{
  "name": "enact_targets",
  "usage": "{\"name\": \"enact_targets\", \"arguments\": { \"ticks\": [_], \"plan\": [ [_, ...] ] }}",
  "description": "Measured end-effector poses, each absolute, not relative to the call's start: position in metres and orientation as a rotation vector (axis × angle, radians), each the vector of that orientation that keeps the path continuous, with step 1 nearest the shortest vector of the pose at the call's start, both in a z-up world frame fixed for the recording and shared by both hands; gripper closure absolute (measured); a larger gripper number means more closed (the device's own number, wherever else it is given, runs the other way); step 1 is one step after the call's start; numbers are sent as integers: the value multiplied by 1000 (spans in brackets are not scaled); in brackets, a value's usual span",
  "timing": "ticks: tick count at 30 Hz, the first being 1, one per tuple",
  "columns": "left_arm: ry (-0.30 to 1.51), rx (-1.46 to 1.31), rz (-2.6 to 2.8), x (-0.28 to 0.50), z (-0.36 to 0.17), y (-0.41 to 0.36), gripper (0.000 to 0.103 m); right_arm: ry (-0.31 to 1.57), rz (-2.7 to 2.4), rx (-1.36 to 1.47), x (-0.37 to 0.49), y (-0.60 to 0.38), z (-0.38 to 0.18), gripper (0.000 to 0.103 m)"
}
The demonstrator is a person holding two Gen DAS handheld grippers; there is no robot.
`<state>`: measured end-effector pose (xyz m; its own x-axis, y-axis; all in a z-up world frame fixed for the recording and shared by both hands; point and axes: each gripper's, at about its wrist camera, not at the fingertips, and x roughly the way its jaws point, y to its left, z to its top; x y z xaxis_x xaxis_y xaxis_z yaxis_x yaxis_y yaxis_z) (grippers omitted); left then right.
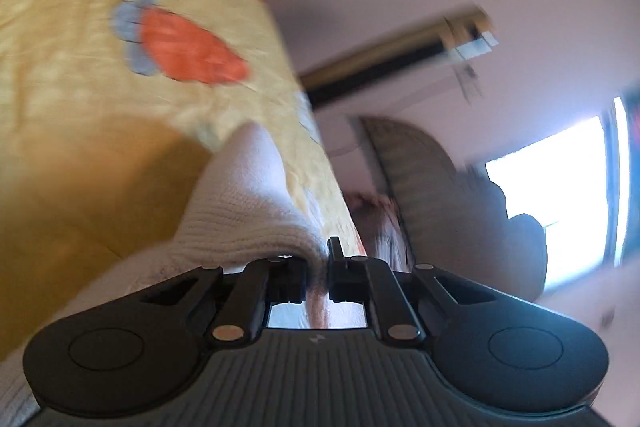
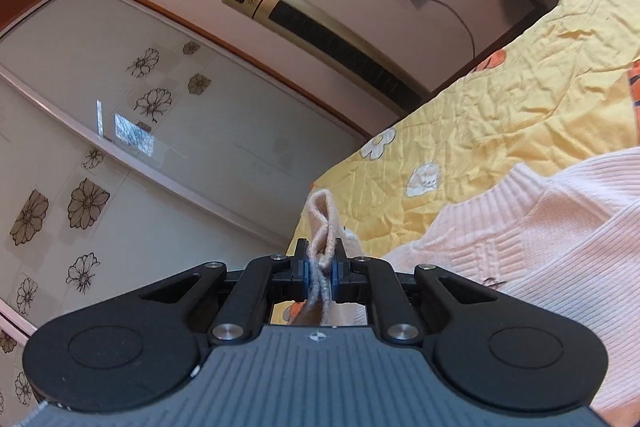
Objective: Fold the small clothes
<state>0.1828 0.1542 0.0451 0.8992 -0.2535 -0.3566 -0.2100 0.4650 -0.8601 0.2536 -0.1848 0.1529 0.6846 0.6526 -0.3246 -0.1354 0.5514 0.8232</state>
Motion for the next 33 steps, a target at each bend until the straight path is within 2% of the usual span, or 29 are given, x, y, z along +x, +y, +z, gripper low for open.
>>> {"name": "enact_targets", "arguments": {
  "ticks": [3, 6, 11, 15, 17, 19, 21, 25, 28, 33],
  "plan": [
    [617, -1023, -34, 191, 20, 115, 94, 653, 420, 900, 238, -228, 136, 89],
    [725, -999, 25, 195, -7, 98, 94, 721, 301, 941, 231, -268, 96, 89],
    [697, -984, -14, 195, 2, 96, 94, 828, 178, 944, 226, -289, 40, 89],
    [653, -974, -63, 195, 11, 93, 94, 743, 248, 981, 223, -298, 47, 89],
    [715, -945, -39, 202, 1, 86, 94, 712, 237, 995, 223, -307, 46, 89],
    [765, -968, -25, 205, -9, 83, 94, 763, 171, 993, 229, -317, 30, 89],
    [735, -951, -38, 200, -5, 80, 94, 818, 123, 995, 230, -319, 13, 89],
    [764, -920, -34, 207, -10, 76, 94, 742, 187, 992, 217, -315, 18, 89],
    [760, -902, -48, 210, -12, 77, 94, 803, 102, 1008, 224, -324, 0, 90],
    [813, -962, -105, 198, -7, 89, 89, 782, 118, 981, 221, -318, 1, 87]
  ]
}}
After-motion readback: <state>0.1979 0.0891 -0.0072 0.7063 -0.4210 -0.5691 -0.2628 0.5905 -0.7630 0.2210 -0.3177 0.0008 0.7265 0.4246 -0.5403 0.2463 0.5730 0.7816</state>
